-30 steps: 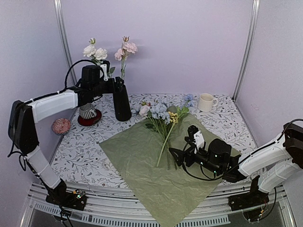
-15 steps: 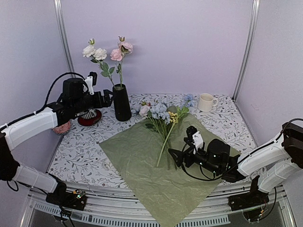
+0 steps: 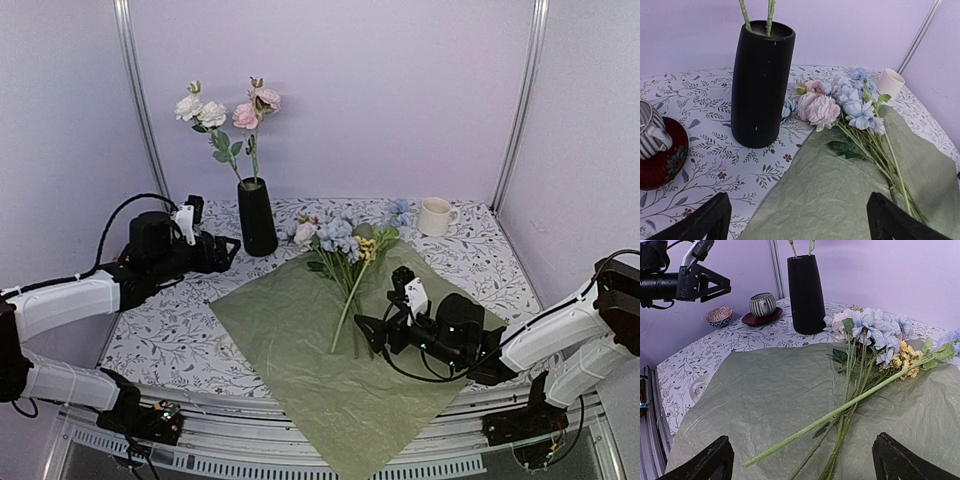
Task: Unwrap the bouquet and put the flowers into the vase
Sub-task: Pick up the fake flower from the flattened wrapping paper.
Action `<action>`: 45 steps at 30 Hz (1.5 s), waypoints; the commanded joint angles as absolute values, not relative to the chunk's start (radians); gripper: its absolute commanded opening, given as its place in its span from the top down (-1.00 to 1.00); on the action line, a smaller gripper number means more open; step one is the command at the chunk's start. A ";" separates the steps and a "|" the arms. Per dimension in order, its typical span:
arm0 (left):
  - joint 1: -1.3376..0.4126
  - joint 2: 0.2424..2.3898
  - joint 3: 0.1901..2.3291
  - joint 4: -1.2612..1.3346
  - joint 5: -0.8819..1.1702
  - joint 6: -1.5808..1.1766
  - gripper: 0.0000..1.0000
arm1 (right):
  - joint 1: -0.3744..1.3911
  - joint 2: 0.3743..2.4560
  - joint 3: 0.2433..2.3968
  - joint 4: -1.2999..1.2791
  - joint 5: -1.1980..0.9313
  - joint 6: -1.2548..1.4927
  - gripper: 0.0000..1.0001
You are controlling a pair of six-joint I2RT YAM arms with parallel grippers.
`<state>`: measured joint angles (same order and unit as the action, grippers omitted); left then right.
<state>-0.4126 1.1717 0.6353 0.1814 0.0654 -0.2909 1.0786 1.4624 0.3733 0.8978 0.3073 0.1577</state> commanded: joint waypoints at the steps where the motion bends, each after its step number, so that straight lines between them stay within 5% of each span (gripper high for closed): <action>1: -0.419 1.187 0.514 0.428 0.082 -0.275 -0.94 | 1.074 1.477 0.399 0.892 0.302 0.168 -0.98; 10: -0.422 1.195 0.372 0.651 0.113 -0.265 -0.93 | 1.070 1.492 0.414 0.881 0.311 0.185 -0.98; 45: -0.438 1.062 0.297 0.722 0.174 -0.245 -0.94 | 1.027 1.399 0.350 0.843 0.301 0.217 -0.97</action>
